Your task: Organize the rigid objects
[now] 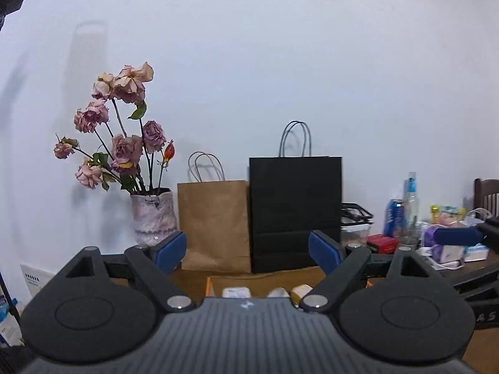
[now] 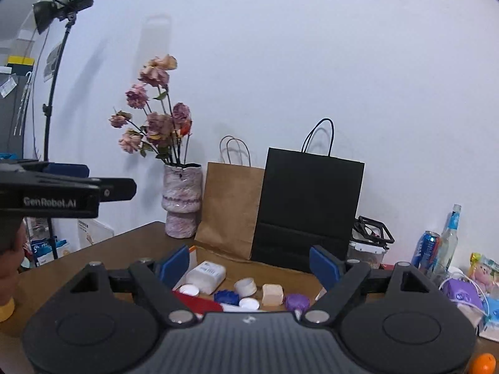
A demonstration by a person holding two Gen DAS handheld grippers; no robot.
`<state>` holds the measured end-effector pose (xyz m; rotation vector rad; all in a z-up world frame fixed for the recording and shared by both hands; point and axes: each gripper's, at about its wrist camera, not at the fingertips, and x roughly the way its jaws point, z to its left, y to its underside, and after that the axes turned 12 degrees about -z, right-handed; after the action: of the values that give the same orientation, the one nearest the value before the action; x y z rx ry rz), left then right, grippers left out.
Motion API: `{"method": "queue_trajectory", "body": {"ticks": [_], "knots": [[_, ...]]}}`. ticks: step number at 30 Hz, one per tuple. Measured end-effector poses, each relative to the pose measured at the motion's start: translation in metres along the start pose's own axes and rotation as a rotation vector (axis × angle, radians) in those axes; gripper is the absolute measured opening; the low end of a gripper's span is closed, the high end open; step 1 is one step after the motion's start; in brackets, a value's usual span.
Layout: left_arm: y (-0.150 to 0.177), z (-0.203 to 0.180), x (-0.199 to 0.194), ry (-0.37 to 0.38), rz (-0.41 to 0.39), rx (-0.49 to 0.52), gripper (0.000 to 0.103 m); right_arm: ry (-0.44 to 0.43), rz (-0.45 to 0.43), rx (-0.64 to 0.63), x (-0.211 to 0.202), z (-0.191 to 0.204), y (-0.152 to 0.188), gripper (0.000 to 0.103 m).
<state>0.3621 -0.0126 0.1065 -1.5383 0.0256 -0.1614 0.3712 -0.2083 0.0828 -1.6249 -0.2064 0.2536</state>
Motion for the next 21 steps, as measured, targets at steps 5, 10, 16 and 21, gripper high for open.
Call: {"method": "queue_trajectory", "body": {"ticks": [5,10,16,21], "knots": [[0.002,-0.005,-0.037,0.0,-0.018,-0.011,0.088,0.004,0.004,0.079,-0.029,0.001,0.008,0.085],[0.009,-0.006,-0.085,0.028,-0.032,-0.04,0.091,0.008,-0.034,0.098,-0.075,0.008,0.015,0.087],[0.028,-0.01,-0.17,0.077,-0.012,-0.039,0.098,0.012,-0.03,0.108,-0.149,0.021,0.036,0.092],[0.053,-0.015,-0.252,0.028,-0.02,0.0,0.103,0.047,-0.044,0.15,-0.218,0.04,0.063,0.094]]}}
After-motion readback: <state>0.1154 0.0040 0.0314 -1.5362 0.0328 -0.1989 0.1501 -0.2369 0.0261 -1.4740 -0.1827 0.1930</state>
